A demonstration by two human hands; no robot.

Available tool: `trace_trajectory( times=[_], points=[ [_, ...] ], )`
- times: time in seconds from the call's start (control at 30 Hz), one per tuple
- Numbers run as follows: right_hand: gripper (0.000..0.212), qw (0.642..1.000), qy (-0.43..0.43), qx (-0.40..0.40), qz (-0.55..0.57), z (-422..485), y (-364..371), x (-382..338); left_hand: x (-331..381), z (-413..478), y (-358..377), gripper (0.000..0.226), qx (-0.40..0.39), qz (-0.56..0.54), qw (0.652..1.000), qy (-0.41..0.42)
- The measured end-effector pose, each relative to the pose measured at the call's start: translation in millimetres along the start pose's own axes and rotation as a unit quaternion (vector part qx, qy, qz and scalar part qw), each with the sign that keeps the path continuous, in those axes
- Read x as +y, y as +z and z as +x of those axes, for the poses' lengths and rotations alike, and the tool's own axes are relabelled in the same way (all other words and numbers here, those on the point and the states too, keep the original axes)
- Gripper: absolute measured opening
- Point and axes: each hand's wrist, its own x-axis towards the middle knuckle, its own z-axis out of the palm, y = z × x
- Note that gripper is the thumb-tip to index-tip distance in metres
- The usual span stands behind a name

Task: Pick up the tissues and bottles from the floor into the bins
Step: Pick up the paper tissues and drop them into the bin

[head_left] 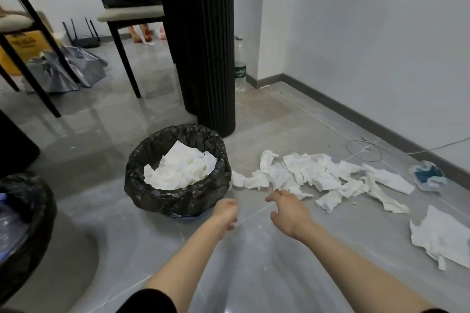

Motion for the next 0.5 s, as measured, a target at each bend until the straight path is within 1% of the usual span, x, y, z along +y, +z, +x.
trace_trajectory(
  times=[0.13,0.23,0.33,0.4,0.5],
  points=[
    [0.048,1.0,0.016,-0.007,0.02,23.8,5.4,5.2,5.0,27.9,14.6,0.05,-0.011,0.047,0.998,0.027],
    [0.048,0.999,0.023,-0.009,0.037,42.2,8.4,11.3,9.0,50.0,25.9,0.059,-0.009,0.071,0.995,0.073],
    [0.049,0.998,0.038,-0.01,0.054,57.2,14.8,21.4,9.4,75.0,36.4,0.068,0.007,0.117,0.989,0.094],
    [0.049,0.997,0.042,-0.009,0.064,66.3,19.4,25.5,9.4,86.7,41.3,0.071,0.021,0.155,0.983,0.099],
    [0.048,0.995,0.046,-0.003,0.09,79.7,29.3,33.7,10.0,106.2,50.3,0.066,0.034,0.216,0.965,0.142]
  ],
)
